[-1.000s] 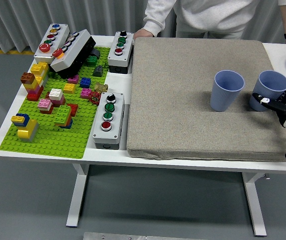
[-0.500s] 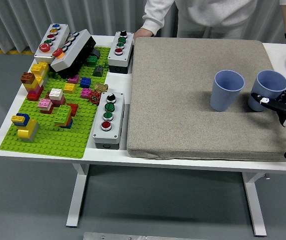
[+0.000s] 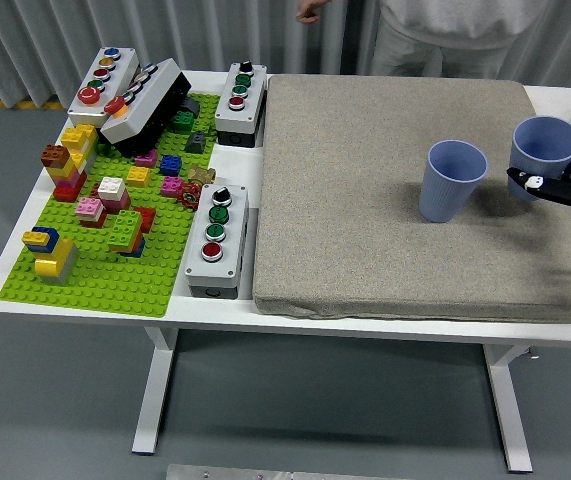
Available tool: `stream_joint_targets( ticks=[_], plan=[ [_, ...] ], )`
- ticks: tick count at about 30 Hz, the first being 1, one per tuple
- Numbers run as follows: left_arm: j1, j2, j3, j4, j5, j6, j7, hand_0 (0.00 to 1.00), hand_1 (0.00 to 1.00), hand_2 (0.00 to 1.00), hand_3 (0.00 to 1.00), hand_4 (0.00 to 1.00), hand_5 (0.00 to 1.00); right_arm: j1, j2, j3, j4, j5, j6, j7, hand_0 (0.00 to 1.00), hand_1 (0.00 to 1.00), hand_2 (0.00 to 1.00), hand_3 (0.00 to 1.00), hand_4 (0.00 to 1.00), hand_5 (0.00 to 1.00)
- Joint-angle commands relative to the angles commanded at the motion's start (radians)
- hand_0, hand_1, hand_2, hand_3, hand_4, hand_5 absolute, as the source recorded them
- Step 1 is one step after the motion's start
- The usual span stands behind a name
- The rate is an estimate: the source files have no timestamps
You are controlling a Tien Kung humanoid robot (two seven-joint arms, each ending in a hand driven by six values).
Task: Pick cup pour cup place
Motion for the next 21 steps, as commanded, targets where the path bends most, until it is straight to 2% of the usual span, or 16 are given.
stream_joint_targets(
  ticks=[4,11,21],
  plan=[
    [0.001,0.001,-0.001,0.000,-0.001,0.000,0.000,0.877,0.845,0.926,0.811,0.643,0.879,0.000,-0.006,-0.014,0.045,-0.112,-0.040,-0.019,0.725,0.622,0.536,0.622,0.836,0.155],
    [-0.001,0.001,-0.002,0.000,0.001,0.001,0.001,0.877,0.844,0.926,0.810,0.643,0.879,-0.001,-0.005,-0.028,0.102,-0.288,-0.079,-0.049,0.727,0.623,0.536,0.621,0.833,0.144],
    [0.003,0.001,-0.006,0.000,0.005,0.002,0.002,0.877,0.844,0.926,0.810,0.643,0.880,-0.005,-0.001,-0.035,0.136,-0.429,-0.106,-0.065,0.730,0.628,0.535,0.621,0.799,0.117]
  ],
)
